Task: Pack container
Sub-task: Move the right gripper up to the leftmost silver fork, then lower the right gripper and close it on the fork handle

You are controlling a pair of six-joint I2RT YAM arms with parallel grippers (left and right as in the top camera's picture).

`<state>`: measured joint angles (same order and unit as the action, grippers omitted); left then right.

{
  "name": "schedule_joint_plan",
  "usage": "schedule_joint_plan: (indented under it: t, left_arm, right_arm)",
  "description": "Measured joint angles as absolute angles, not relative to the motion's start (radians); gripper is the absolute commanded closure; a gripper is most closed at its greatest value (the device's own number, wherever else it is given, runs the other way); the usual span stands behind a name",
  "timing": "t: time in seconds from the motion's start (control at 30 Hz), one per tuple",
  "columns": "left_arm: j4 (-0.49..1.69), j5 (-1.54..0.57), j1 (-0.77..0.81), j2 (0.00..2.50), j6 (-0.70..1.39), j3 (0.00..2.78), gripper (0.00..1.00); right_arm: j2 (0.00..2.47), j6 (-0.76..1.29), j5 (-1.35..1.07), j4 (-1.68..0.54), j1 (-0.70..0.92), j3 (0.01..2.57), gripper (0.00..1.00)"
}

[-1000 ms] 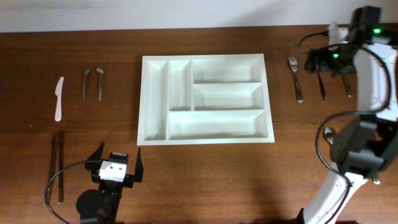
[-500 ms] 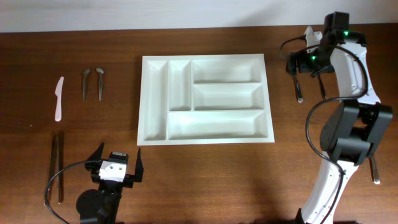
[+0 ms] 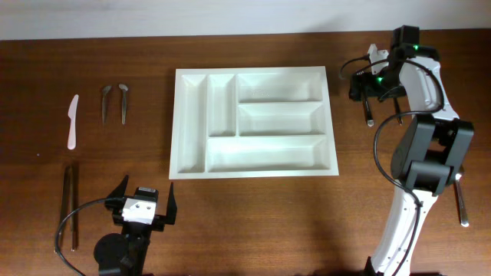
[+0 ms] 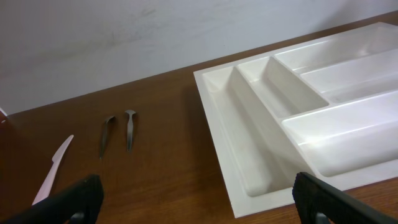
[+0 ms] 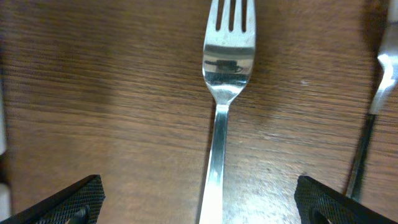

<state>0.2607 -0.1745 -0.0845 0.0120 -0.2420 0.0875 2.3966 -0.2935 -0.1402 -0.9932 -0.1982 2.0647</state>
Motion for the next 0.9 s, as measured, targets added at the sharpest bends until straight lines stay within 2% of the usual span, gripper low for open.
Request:
schedule_joint_plan:
  t: [0.9]
  left_arm:
    - [0.261,-0.175,-0.084,0.012,-0.242,0.088,0.01]
  right_arm:
    - [2.445,-0.3,-0.079,-0.983,-0.198,2.065,0.01]
